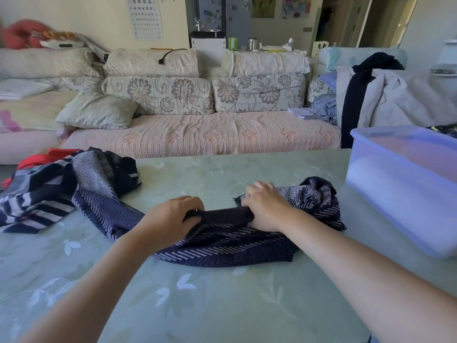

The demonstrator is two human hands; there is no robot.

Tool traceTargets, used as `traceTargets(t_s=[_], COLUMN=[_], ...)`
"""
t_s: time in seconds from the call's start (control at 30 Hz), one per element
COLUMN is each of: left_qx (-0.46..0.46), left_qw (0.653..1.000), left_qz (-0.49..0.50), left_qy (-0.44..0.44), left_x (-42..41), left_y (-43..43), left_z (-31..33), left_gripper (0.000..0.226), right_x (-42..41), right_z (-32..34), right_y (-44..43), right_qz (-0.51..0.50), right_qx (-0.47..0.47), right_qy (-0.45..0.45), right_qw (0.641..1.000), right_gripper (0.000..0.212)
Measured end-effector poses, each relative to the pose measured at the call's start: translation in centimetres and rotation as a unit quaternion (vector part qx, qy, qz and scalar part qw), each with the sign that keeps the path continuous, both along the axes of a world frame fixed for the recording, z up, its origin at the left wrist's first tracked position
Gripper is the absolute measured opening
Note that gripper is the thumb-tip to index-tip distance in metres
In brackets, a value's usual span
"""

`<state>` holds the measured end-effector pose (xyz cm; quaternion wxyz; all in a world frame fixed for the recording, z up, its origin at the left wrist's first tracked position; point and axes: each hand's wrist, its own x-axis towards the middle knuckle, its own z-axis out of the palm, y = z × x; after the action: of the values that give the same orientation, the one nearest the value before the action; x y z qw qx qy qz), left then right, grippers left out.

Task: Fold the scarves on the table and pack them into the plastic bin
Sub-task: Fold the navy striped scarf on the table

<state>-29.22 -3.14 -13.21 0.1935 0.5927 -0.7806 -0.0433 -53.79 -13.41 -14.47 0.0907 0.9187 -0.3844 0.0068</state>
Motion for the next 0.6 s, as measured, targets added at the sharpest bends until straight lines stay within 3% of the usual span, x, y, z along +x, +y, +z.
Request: traceTargets(t_s=[0.07,0.1,0.2,0.3,0.37,0.43,0.5,0.53,0.6], left_qx=[0.092,0.148,0.297,0.403,0.409,0.309,0.185,0.152,0.145], left_qw=[0.996,0.989,0.953,0.911,0.91,0.95,0.982,0.987,0.985], left_qz=[-0.004,-0.007,-0.036,-0.072,-0.062,-0.035,0.011,0.025,0.029], left_qy=[-0.006,-0.01,-0.051,-0.051,-0.002,0.016,-0.017,-0.041,-0.09], left_x=[0.0,0.0,-0.2,-0.6,-0.7,-0.7,-0.4,-0.2,0.2], left_y=[1.6,2.3,4.3,5.4,5.2,4.1,2.7,2.1,0.8], left_z=[0.9,1.3,2.1,2.0,1.4,0.2,-1.3,-2.1,-3.5], left_gripper=[0.014,0.014,0.016,0.012,0.018,0.021,0.025,0.028,0.034], right_x=[-0.4,-0.5,-0.6,-0.7,-0.3,0.2,0.8,0.9,1.2], right_z=[1.1,2.2,4.5,3.7,2.8,2.2,1.2,0.5,-0.7], right_y=[0.8,1.8,5.3,7.8,8.2,7.8,6.8,6.1,5.0], right_qz=[0.045,0.042,-0.049,-0.087,-0.091,-0.091,-0.091,-0.086,-0.085], right_qx=[-0.017,0.023,0.257,0.474,0.561,0.543,0.402,0.315,0.228], right_qy=[-0.093,-0.109,0.003,0.103,0.068,-0.04,-0.131,-0.134,-0.104], right_qw=[0.994,0.993,0.965,0.87,0.82,0.834,0.902,0.936,0.964], right_gripper=[0.009,0.02,0.026,0.021,0.012,0.016,0.02,0.022,0.021])
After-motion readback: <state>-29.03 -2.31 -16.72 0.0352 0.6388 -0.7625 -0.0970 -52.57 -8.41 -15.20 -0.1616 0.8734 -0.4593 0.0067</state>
